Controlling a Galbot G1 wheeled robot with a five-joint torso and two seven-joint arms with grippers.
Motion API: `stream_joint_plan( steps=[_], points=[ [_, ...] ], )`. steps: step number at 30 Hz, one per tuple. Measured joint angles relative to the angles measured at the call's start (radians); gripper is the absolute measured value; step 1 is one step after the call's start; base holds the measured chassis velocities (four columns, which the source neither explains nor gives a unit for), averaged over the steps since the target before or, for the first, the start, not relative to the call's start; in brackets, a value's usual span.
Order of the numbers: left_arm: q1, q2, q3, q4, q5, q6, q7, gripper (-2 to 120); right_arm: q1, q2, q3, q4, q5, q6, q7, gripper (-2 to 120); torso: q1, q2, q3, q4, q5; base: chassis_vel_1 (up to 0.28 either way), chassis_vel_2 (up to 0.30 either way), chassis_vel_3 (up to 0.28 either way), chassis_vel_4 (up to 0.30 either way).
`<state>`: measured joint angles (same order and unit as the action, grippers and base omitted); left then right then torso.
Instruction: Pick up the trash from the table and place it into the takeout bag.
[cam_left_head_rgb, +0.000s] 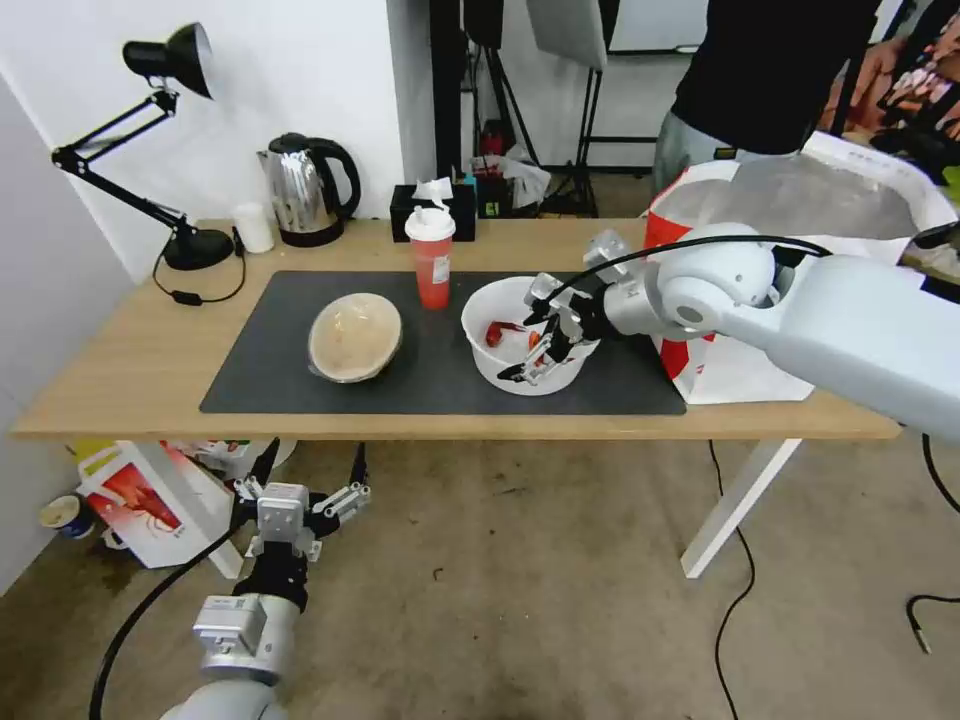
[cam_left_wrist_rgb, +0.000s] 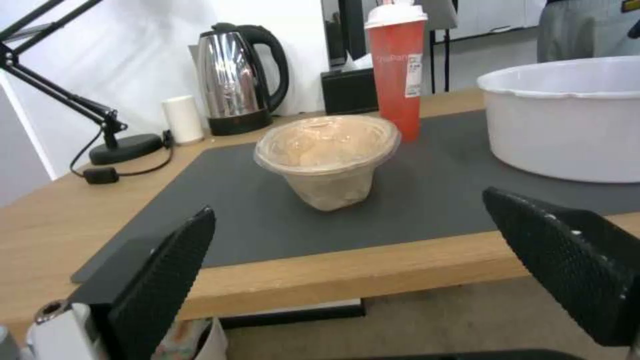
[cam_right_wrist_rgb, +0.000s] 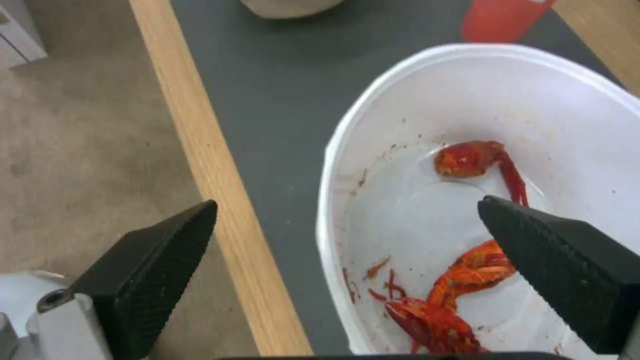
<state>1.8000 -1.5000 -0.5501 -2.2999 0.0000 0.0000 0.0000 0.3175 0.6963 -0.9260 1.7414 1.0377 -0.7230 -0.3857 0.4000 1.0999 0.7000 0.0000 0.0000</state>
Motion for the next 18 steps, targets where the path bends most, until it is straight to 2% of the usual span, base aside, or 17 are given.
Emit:
stream_joint_plan(
  steps=[11,18],
  points=[
    [0.000,0.000,0.000,0.000,0.000,0.000,0.000,100,-0.021,0.050,0.000,-0.078,-0.026,0.000,-0.005,100,0.000,0.000,0.000,0.0000,0.0000,0.000,0.000,0.000,0.000],
    [0.000,0.000,0.000,0.000,0.000,0.000,0.000,100,-0.024,0.058,-0.003,-0.082,-0.036,0.000,-0.005,100,0.000,0.000,0.000,-0.0001,0.0000,0.000,0.000,0.000,0.000]
  ],
)
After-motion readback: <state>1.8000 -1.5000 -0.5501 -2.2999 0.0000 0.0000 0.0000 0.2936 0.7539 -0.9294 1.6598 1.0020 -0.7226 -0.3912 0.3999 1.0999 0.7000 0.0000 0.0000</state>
